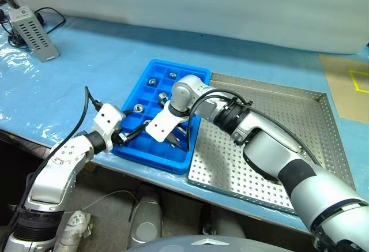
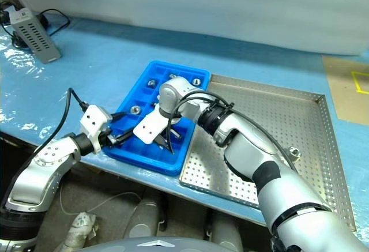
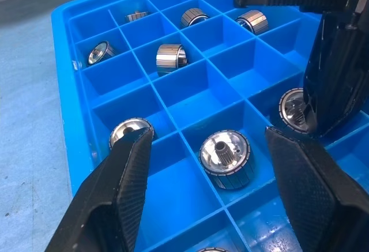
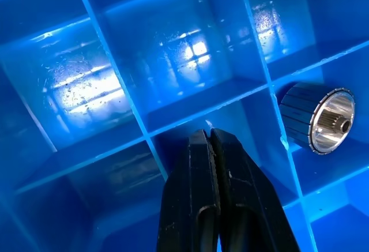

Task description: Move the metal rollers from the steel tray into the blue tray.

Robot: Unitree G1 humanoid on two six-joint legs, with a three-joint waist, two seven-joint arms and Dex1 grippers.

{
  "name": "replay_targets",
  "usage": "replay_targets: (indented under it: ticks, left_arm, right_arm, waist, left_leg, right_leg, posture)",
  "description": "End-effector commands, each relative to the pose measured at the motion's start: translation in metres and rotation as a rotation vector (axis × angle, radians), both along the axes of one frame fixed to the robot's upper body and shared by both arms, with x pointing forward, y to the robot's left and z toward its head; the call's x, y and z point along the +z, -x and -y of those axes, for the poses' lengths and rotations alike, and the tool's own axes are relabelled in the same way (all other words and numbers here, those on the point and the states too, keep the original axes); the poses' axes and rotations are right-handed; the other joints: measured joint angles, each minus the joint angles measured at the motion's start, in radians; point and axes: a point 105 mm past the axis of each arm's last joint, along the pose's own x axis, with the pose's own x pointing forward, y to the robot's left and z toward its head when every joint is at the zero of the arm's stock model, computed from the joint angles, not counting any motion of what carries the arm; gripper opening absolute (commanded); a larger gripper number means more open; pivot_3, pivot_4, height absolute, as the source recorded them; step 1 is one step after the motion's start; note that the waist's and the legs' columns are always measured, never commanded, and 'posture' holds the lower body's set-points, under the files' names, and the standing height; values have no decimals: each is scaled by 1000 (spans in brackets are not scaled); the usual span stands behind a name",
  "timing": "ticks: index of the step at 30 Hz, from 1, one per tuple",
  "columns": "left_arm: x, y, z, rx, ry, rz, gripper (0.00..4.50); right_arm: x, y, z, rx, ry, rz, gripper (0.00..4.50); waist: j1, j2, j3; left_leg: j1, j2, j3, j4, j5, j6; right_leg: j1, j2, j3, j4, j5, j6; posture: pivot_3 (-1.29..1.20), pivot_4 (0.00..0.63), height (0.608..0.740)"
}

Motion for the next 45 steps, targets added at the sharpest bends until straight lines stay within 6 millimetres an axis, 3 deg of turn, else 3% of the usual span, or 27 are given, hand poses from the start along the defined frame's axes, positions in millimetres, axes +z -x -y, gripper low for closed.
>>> replay_targets:
  ticks: [1,2,5,11,16,23,33,36,39,45]
  left_arm:
    - [11,0,3,-17,-11,48,3301]
    - [11,-1,3,-19,-13,47,3301]
    - [10,-1,3,-21,-15,47,3301]
    - [10,-2,5,-27,-15,46,3301]
    - [10,-2,5,-27,-13,47,3301]
    - [11,-1,4,-23,-13,46,3301]
    - [11,0,5,-26,-15,47,3301]
    - [11,0,5,-23,-15,46,3301]
    - [10,0,4,-23,-16,45,3301]
    - [11,-1,5,-27,-16,46,3301]
  right_arm:
    - [6,-5,12,-18,28,12,17]
    - [9,-5,13,-12,32,14,17]
    - [16,-3,11,-1,22,16,650]
    - [28,-2,2,14,-26,51,2495]
    - [29,-11,3,-6,-17,95,2495]
    - [14,-19,7,3,38,149,2495]
    - [-29,6,13,116,138,102,2495]
    - [-33,8,17,99,149,80,1908]
    - [-34,8,21,95,161,77,1018]
    - [-30,7,17,85,128,74,892]
  waist:
    - [-1,0,0]
    - [-1,0,0]
    - [-1,0,0]
    - [-3,-1,0]
    - [-5,-1,0]
    - [-5,-1,0]
    - [1,-1,-2]
    - [3,-1,-2]
    - [8,0,-3]
    - [12,-1,-3]
  left_leg:
    - [0,0,0,0,0,0]
    - [-1,0,0,0,0,0]
    - [-2,0,0,0,0,0]
    - [-9,0,0,1,0,0]
    - [-13,0,0,1,0,1]
    - [-12,0,0,2,0,0]
    - [-5,0,0,1,0,1]
    - [-4,-1,0,1,-1,2]
    - [-4,-2,0,1,-2,3]
    - [-3,-2,0,1,-2,3]
  right_leg:
    - [0,0,0,0,0,-1]
    - [-1,0,0,0,1,-1]
    - [-1,0,0,0,1,-1]
    - [-7,0,0,-1,1,-2]
    - [-11,0,0,-1,1,-2]
    - [-10,0,0,0,1,-2]
    - [-3,0,0,-1,1,-2]
    - [-1,0,0,-2,1,-2]
    - [0,-1,0,-2,0,-1]
    - [1,-2,0,-2,0,0]
  posture:
    - [265,150,740]
    - [262,150,740]
    - [262,150,740]
    - [262,150,740]
    - [272,150,740]
    - [272,150,740]
    - [280,150,740]
    - [280,150,740]
    - [281,150,740]
    - [274,150,740]
